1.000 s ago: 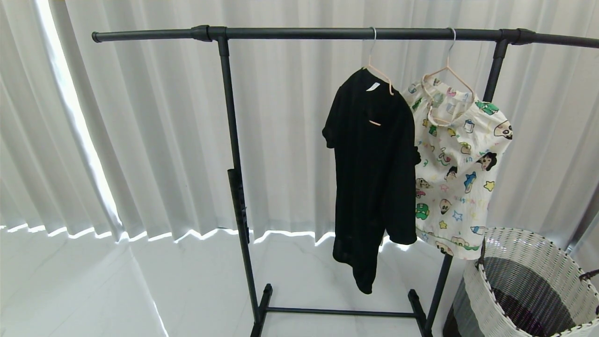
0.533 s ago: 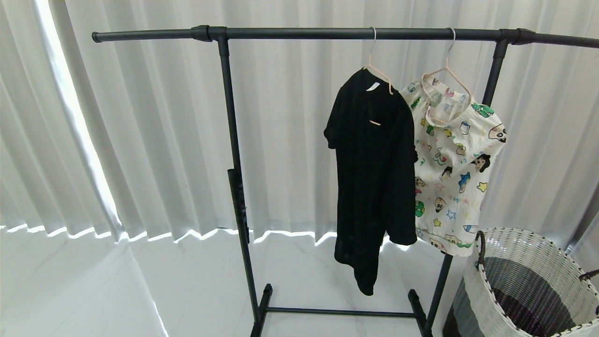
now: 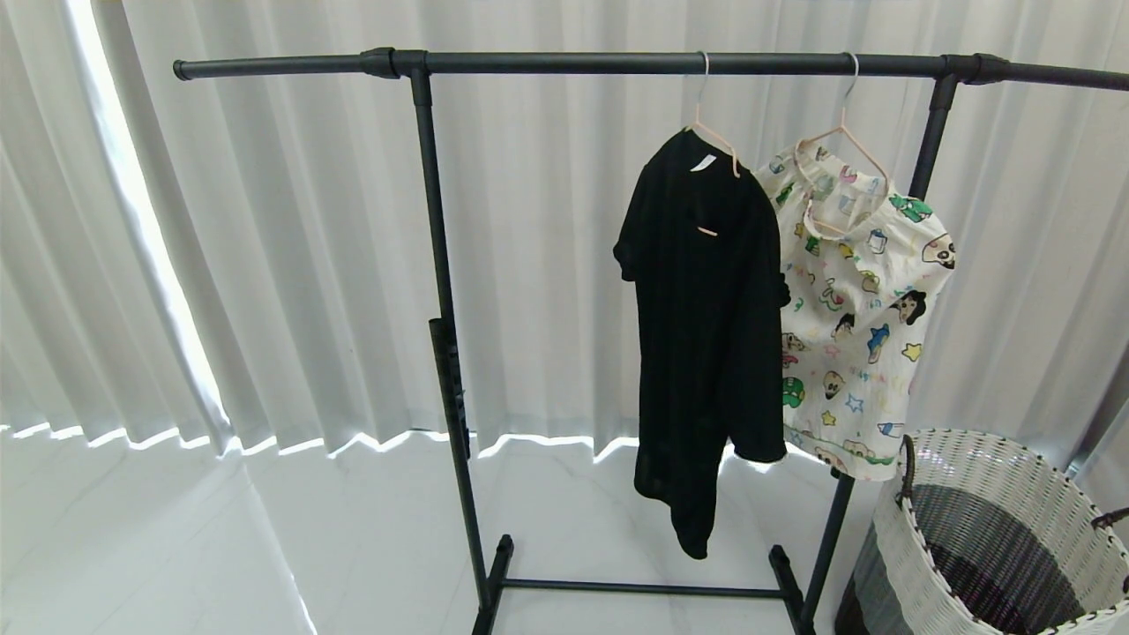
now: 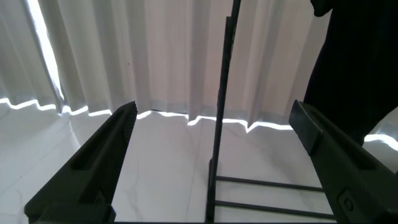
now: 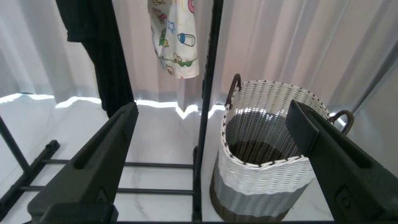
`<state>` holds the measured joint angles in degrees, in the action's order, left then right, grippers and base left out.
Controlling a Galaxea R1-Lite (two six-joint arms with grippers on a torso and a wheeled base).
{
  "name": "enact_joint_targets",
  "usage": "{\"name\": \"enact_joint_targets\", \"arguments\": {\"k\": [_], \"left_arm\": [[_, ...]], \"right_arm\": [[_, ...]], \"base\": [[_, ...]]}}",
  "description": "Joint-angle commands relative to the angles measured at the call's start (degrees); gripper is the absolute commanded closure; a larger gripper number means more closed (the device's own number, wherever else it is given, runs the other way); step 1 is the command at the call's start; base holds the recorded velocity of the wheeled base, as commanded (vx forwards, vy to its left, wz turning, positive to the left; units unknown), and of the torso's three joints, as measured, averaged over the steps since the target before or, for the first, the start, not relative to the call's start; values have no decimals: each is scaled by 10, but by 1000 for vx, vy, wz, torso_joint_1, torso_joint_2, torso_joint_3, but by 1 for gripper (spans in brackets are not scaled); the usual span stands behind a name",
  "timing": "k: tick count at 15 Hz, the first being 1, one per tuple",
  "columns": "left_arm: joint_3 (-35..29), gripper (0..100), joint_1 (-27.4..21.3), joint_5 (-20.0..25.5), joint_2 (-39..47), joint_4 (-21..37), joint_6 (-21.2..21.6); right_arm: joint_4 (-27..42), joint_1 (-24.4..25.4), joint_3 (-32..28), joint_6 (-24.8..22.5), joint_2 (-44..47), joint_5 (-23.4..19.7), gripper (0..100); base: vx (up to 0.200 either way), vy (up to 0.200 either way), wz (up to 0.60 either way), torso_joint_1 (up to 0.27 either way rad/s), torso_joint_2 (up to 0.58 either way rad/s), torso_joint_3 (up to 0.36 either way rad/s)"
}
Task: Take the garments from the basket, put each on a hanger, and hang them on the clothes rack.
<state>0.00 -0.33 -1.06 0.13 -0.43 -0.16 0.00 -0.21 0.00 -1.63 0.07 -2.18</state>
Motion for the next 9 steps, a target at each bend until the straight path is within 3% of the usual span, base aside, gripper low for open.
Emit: {"name": "enact_joint_targets", "arguments": {"k": [1, 9], "left_arm": [[0, 0, 0, 0, 0, 0, 0], [0, 0, 0, -1, 0, 0, 0]], "right_arm": [[0, 0, 0, 0, -1, 0, 0], [0, 2, 0, 0, -1, 0, 0]], "base": [[0, 0, 0, 0, 0, 0], [0, 0, 0, 0, 0, 0]]}}
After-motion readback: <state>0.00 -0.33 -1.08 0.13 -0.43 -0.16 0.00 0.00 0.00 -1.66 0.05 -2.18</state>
